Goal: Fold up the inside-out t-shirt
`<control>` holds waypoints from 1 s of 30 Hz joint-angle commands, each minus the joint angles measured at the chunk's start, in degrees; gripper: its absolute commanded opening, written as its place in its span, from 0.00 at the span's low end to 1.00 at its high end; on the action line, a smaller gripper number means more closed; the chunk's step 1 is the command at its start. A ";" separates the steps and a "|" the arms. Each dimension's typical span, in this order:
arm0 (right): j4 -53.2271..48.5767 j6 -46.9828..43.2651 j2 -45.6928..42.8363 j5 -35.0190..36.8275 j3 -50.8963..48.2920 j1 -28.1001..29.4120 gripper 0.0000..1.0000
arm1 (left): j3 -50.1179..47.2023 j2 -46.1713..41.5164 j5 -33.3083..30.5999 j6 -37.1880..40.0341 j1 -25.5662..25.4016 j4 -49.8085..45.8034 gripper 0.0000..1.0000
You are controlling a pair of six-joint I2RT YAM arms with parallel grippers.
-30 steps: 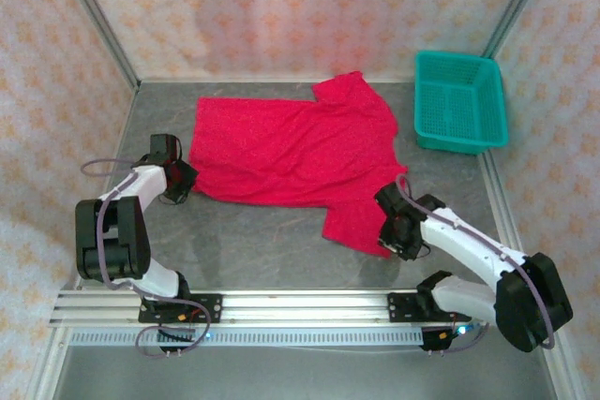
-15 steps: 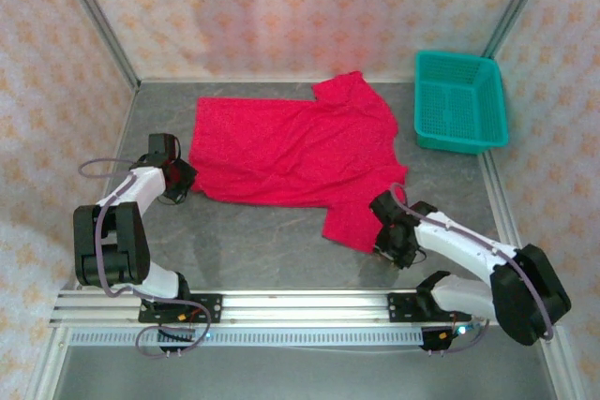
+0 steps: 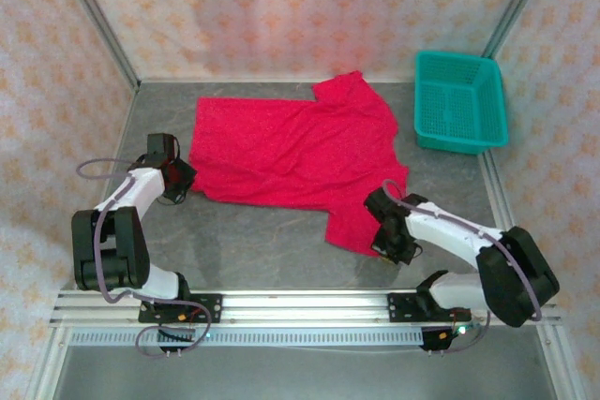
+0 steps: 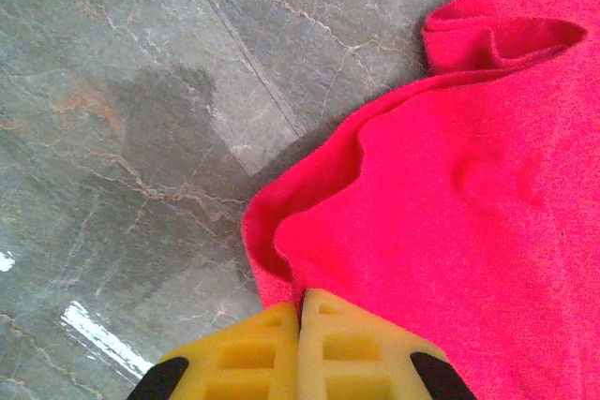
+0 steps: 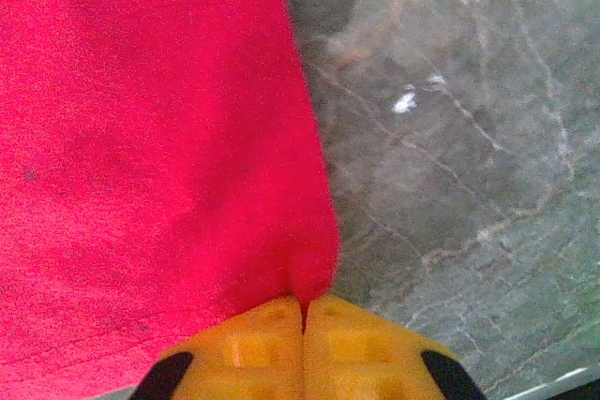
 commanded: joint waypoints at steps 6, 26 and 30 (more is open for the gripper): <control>-2.88 -4.40 -1.14 5.13 7.30 0.29 0.00 | 0.31 -2.77 0.24 1.29 0.26 -3.59 0.00; -35.62 2.07 -29.94 12.45 31.03 0.33 0.00 | -2.81 -42.81 -0.64 6.12 -0.11 -37.56 0.00; -34.39 1.56 -29.77 12.42 30.66 0.35 0.00 | -2.55 -43.19 -1.65 6.03 -0.24 -37.15 0.00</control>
